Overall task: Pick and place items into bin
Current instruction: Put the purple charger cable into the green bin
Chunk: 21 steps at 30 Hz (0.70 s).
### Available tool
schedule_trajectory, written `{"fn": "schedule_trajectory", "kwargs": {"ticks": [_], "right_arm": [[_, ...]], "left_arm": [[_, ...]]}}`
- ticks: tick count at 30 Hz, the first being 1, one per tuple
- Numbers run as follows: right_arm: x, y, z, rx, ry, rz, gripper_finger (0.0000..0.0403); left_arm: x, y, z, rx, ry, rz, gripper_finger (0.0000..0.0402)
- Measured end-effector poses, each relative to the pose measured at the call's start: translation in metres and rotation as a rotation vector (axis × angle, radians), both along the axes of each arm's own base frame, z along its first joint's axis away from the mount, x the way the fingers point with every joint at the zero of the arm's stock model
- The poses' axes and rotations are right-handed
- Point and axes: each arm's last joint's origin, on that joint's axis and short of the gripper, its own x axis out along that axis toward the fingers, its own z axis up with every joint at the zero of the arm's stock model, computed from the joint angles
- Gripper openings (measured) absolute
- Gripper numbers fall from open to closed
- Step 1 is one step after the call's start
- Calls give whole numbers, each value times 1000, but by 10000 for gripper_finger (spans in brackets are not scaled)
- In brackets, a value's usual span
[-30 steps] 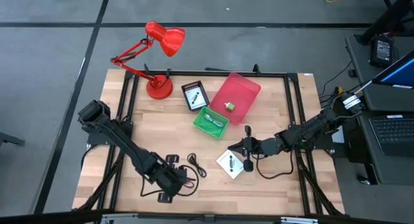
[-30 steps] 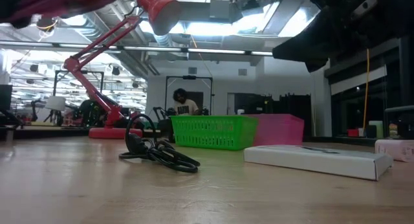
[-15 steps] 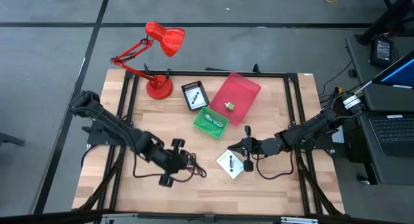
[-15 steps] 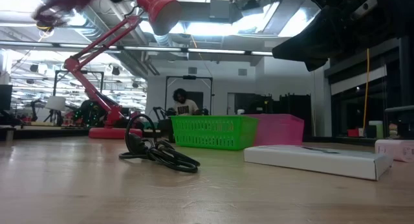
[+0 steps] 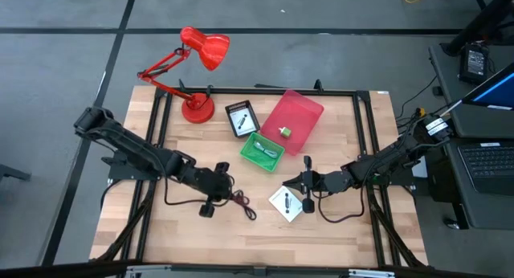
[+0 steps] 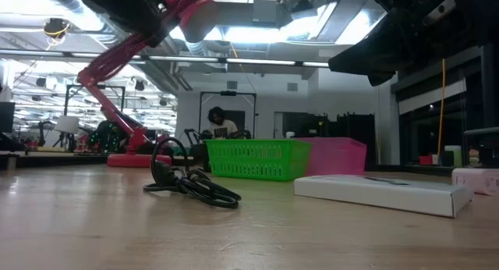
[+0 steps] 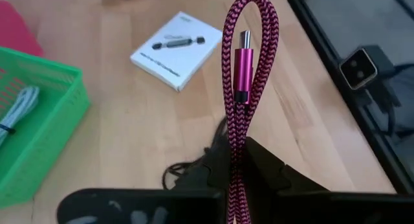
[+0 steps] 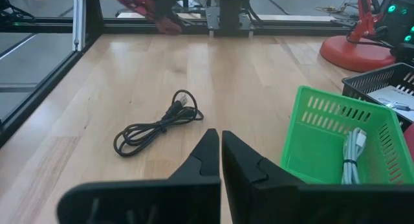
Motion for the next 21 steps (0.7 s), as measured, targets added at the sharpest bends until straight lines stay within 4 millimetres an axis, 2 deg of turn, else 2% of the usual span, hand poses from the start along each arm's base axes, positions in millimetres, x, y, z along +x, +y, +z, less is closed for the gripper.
{"fn": "schedule_trajectory", "kwargs": {"ticks": [10, 21], "right_arm": [[0, 0, 0, -1, 3, -1, 0], [0, 0, 0, -1, 2, -1, 0]], "left_arm": [[-8, 13, -26, -7, -162, -6, 15], [-4, 25, -28, -25, -218, -6, 15]]}}
